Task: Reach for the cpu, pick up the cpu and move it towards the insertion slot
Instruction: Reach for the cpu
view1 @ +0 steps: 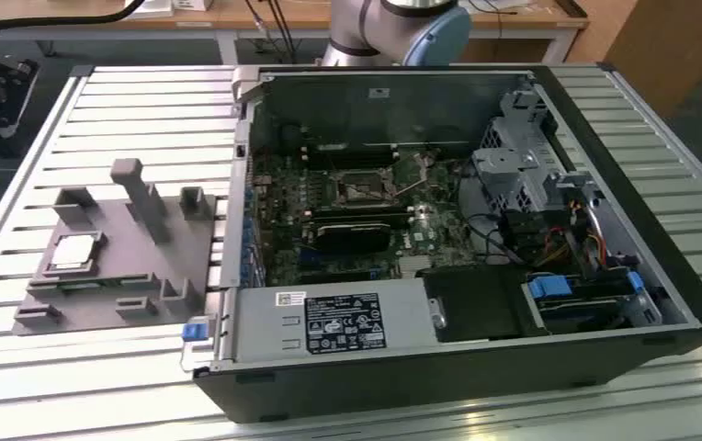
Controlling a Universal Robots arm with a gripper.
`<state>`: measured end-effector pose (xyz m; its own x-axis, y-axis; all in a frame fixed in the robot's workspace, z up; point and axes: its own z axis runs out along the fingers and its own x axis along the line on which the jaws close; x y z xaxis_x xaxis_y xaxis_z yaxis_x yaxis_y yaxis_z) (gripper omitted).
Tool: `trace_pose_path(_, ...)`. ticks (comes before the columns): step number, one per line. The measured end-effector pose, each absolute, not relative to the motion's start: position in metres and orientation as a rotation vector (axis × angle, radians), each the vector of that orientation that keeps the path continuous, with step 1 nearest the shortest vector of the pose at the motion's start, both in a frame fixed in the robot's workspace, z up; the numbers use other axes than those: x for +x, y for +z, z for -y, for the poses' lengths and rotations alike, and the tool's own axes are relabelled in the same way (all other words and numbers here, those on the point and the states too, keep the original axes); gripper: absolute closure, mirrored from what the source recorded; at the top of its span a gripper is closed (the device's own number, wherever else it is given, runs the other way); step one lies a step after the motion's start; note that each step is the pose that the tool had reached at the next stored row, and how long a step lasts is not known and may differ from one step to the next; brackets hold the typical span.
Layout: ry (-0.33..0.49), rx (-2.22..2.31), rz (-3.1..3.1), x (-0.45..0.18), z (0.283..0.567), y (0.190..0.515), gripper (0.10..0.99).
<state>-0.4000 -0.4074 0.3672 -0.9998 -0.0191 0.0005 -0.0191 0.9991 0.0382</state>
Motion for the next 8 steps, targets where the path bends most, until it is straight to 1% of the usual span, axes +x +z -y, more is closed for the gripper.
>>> trace_pose_path(8,-0.06,0.03,3.14,-0.4005,0.4074,0.3674,0.98)
